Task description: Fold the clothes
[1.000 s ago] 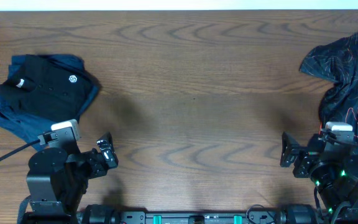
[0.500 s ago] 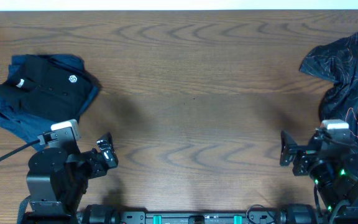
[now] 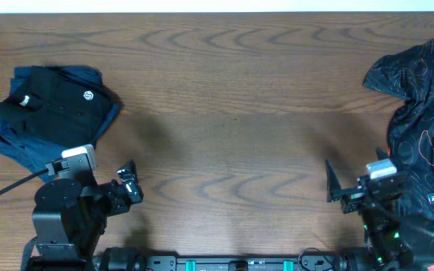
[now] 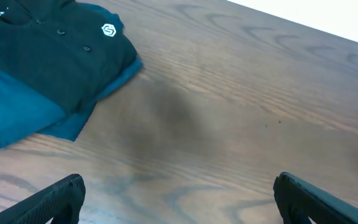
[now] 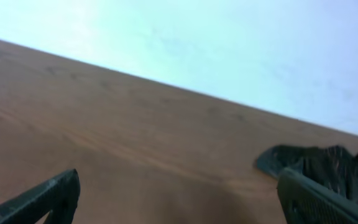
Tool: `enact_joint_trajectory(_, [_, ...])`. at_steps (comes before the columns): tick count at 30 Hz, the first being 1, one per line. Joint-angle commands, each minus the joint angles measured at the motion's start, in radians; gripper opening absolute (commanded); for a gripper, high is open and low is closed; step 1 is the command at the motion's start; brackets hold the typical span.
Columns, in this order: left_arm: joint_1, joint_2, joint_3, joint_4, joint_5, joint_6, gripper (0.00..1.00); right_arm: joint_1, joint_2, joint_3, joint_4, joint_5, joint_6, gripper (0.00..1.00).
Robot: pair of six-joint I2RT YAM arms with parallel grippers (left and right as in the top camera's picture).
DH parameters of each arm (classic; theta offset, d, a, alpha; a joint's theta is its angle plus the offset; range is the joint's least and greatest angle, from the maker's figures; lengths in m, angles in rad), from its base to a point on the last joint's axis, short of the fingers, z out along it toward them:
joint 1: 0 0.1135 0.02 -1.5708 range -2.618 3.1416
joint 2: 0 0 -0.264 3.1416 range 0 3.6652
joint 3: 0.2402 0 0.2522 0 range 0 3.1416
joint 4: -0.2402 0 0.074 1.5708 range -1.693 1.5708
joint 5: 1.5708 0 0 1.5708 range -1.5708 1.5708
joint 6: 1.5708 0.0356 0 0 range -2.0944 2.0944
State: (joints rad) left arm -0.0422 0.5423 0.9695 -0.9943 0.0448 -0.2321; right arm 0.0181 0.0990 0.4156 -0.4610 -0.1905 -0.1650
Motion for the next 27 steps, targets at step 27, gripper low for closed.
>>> enact_joint_trajectory(27, [0.002,-0.001,-0.005,0.0,-0.011,-0.002,0.98,0.002,-0.095,-0.41,0.542,-0.008,-0.201,0.99])
